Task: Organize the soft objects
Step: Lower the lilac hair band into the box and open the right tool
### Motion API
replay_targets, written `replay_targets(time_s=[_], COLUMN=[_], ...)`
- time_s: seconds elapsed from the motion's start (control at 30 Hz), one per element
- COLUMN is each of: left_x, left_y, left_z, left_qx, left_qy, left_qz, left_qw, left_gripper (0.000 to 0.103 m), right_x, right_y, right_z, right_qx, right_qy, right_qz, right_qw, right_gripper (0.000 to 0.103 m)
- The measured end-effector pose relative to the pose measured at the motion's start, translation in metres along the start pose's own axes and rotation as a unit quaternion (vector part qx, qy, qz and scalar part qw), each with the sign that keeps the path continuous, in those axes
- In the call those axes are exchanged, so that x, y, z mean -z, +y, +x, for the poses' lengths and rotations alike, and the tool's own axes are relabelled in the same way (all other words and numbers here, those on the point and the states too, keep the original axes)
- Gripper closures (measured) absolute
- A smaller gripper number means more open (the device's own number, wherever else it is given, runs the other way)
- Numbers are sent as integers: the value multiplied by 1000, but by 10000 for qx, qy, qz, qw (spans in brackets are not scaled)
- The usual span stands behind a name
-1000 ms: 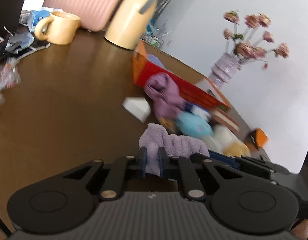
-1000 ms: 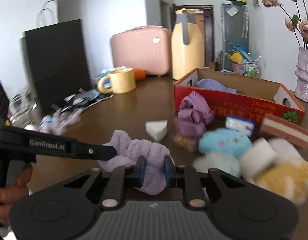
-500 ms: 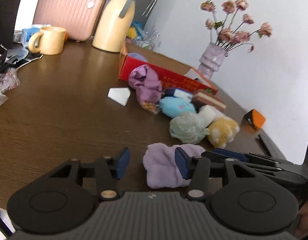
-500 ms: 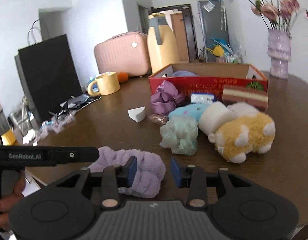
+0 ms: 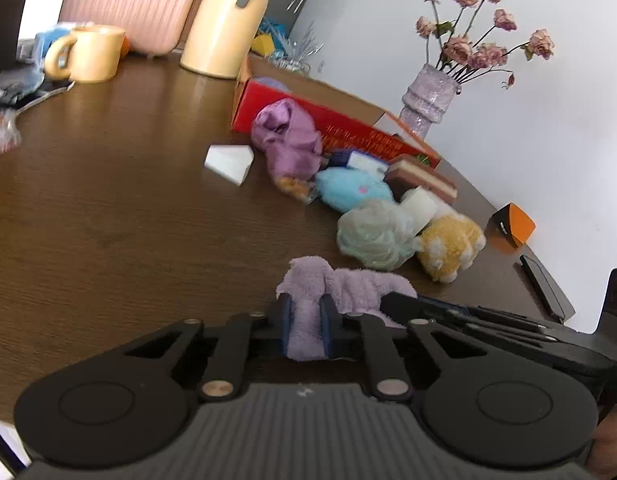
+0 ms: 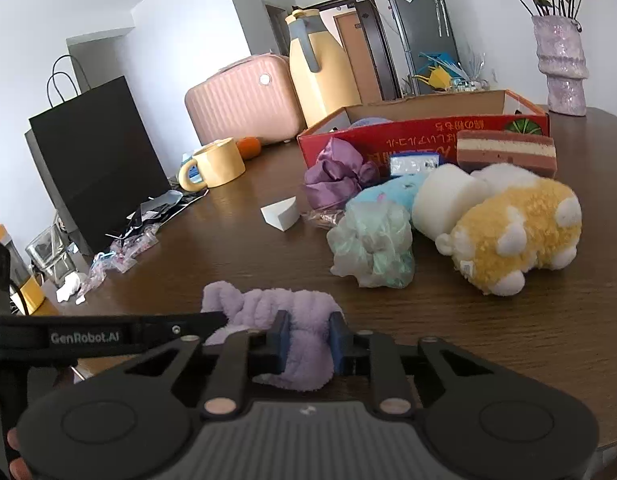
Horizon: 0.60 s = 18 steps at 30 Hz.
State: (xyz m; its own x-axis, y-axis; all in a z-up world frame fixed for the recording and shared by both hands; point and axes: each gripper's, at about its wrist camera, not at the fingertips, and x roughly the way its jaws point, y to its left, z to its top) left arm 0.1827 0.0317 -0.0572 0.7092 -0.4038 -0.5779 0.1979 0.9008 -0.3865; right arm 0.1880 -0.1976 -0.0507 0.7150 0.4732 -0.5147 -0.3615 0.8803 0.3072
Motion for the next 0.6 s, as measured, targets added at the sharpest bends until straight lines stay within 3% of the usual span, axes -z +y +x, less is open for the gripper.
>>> replay_targets(time_s=[0.17, 0.27, 0.33, 0.43, 0.57, 0.6], left_x=[-25, -73, -122, -193, -267, -279], left_y=[-17, -28, -36, -40, -26, -24], left_z=[-10, -9, 5, 49, 137, 162], left_qx=[162, 430, 460, 219, -286, -481], left_qy=[-322, -609, -785, -673, -59, 93], left_qz=[197, 367, 604, 790, 526, 647], left_qw=[9992, 9965, 9940, 9944, 9982, 9967], left_gripper=[89, 89, 89, 89, 89, 88], right_x=[-40, -97, -142, -213, -266, -272], right_y=[-1, -8, -17, -39, -73, -80], right_z=[-23, -16, 4, 64, 160, 181], right_qx=[-65, -46, -32, 124, 375, 386], right_qy=[-637, -898, -943, -640, 92, 251], right_qz=[-152, -373, -459, -498, -142, -28], right_qw=[9978, 9952, 9945, 9966, 9992, 9989], right_gripper=[86, 86, 86, 86, 86, 86])
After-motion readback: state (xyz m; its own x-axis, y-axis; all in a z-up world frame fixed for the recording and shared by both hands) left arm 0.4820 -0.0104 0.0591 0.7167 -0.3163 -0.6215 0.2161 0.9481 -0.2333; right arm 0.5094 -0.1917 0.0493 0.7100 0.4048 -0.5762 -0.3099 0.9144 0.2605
